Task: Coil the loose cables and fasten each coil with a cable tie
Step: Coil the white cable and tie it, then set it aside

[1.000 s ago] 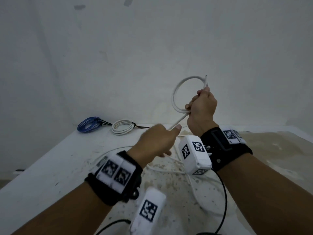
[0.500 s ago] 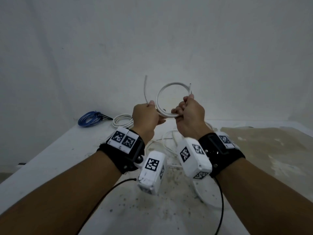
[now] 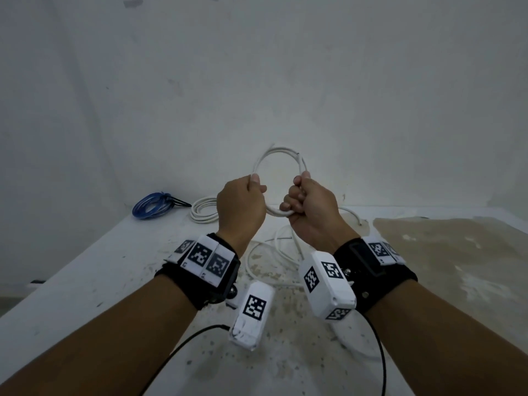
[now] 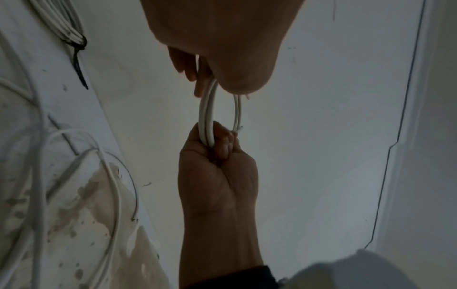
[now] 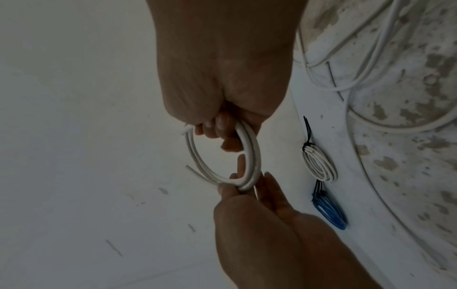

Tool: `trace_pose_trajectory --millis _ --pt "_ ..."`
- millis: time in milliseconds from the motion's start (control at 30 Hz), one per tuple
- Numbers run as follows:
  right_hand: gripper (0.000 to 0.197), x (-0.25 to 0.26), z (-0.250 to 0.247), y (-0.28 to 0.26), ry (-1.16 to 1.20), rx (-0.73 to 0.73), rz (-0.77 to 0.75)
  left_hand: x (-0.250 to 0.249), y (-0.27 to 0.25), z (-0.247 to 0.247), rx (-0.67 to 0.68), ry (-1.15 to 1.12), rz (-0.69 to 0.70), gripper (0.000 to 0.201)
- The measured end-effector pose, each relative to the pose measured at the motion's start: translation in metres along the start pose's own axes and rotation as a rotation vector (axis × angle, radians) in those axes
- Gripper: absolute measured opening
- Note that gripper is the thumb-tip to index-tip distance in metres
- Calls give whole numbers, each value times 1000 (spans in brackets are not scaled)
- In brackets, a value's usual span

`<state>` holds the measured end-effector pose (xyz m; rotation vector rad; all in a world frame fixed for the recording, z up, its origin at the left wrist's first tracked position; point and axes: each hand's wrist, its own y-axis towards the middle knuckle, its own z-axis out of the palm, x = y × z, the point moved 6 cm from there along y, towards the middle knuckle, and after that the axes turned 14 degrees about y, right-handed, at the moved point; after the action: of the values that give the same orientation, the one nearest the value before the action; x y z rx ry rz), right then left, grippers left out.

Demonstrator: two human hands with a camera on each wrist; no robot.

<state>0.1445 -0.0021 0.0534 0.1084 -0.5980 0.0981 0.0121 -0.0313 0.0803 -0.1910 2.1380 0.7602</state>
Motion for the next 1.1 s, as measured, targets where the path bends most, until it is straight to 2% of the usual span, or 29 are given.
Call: trace_pose_trajectory --millis 33,133,200,367,600,700,833,967,1100 --pt "34 -2 0 0 -3 12 8 2 -1 2 -6 -98 -45 40" --pt "33 -7 -1 1 -49 34 28 15 -7 14 33 -575 -368 31" --pt "33 -10 -3 -1 -66 41 37 19 -8 17 27 -643 -443 30" --pt "31 -12 -6 -5 -90 62 43 15 -3 9 -57 -494 -243 34" --pt "28 -5 -3 -3 -23 84 81 10 3 -1 -88 -346 -128 39" --pt "29 2 -3 -2 -51 64 59 6 1 -1 -68 -421 -139 34" --pt "29 4 -6 -4 -147 69 56 12 -2 5 -23 -538 -230 29" --pt "28 4 -10 -7 -202 96 73 13 -4 7 5 -517 -186 28" --pt "28 9 -12 -5 -159 116 78 15 -4 9 26 -519 -183 24"
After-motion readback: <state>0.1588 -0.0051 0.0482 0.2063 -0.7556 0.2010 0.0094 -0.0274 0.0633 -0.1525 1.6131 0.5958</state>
